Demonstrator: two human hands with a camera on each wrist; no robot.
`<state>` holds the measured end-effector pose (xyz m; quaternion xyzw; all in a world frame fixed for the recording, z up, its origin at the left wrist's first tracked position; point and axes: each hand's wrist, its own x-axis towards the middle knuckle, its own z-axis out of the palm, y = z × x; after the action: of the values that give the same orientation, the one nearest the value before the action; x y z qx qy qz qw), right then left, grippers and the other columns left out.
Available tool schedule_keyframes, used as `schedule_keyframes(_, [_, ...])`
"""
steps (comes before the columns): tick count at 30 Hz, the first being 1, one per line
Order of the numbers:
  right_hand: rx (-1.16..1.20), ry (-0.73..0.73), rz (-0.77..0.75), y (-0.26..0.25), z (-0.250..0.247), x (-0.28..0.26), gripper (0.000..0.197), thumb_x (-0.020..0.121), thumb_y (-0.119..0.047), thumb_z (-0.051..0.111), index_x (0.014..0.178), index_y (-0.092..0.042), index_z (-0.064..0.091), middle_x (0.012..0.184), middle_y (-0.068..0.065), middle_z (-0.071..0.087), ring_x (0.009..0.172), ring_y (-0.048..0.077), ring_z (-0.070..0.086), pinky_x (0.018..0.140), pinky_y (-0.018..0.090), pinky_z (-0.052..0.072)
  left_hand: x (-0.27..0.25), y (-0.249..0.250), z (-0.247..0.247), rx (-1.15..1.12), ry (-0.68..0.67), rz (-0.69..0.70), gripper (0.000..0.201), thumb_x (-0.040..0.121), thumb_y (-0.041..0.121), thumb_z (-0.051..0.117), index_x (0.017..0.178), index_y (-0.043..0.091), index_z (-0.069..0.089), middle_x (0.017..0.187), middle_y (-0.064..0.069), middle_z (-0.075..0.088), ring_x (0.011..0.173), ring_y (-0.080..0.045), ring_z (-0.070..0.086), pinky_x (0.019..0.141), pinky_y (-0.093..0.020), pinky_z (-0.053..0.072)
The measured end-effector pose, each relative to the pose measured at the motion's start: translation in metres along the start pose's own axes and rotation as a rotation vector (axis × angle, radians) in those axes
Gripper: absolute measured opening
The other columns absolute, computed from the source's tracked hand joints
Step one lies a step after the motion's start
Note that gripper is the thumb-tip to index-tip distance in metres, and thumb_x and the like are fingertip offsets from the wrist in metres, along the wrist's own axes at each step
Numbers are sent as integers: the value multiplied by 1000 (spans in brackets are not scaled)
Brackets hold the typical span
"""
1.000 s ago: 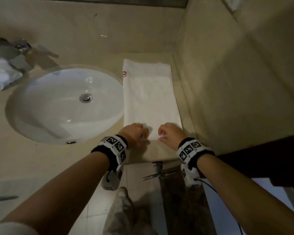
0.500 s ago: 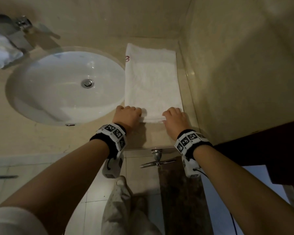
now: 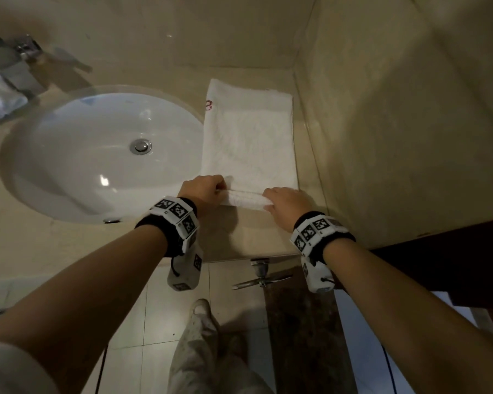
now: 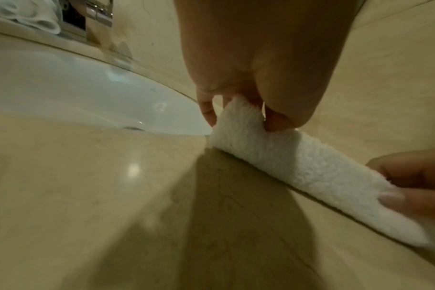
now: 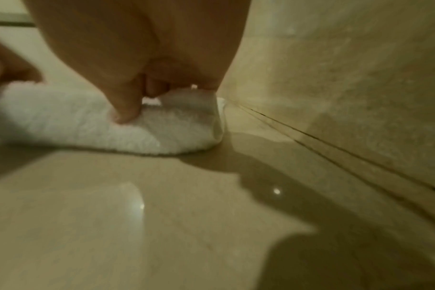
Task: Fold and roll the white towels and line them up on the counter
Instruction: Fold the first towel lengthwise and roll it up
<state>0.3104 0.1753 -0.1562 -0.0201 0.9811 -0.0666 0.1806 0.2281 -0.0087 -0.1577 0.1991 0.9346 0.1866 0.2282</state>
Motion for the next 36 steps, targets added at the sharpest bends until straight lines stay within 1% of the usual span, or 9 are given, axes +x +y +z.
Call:
schedule_keyframes(4, [170,-87,106,9,-10,8,28,100,-19,38,113,1,53,110,17,62,97,30,59,70,28,36,6,2,-3,-31,-16,35,24,93,18,44,111,12,58,115,-9,63,104,-29,56,88,-36,43])
schedule_keyframes(9, [106,-17,80,10,-12,12,14,99,-25,40,104,-12,44,93,5,52,72,23,49,60,27,32,11,-6,4,50,44,170,18,94,12,42,108,9,52,111,-12,55,91,-32,54,76,-36,39])
schedule_keyframes(16, [-142,85,-127,-6,-7,22,34,82,6,44,110,-9,55,113,9,51,108,27,46,87,33,33,7,-7,12,453,150,347,22,92,16,46,109,13,61,114,-8,55,106,-30,47,84,-38,32])
schedule_keyframes(20, [-19,94,-90,0,3,18,24,90,-7,44,111,-9,55,116,7,53,107,24,49,82,29,34,2,-11,4,477,76,367,51,88,42,19,114,20,58,117,-1,59,108,-24,53,91,-34,33])
schedule_keyframes(23, [-39,78,-97,4,6,10,34,89,-30,56,118,-14,50,122,3,49,115,21,44,90,31,33,-2,-14,4,585,-13,378,42,88,38,40,124,18,47,127,-2,48,116,-24,48,98,-35,33])
schedule_keyframes(27, [-42,194,-60,1,14,4,31,82,-12,63,113,-14,57,117,4,55,112,25,49,90,35,34,-4,-12,8,445,61,386,28,88,15,52,114,5,56,110,-15,57,97,-36,58,80,-41,41])
schedule_keyframes(30, [42,242,-46,-1,15,5,29,77,2,60,103,-8,63,106,9,62,101,29,57,88,36,37,-6,-8,6,407,82,324,28,90,22,50,112,8,57,112,-11,60,102,-33,57,89,-37,36])
schedule_keyframes(33, [53,97,22,2,2,7,29,90,-9,50,117,-15,56,119,2,58,111,21,53,99,31,26,-7,-8,4,327,140,285,29,89,29,54,110,10,61,111,-9,63,111,-30,51,94,-35,32])
schedule_keyframes(36, [107,-57,98,7,-11,5,29,96,-17,43,124,-19,52,126,0,57,118,19,51,112,37,15,-8,-4,-4,184,-17,177,32,90,29,54,117,13,57,119,-9,60,112,-29,50,90,-33,38])
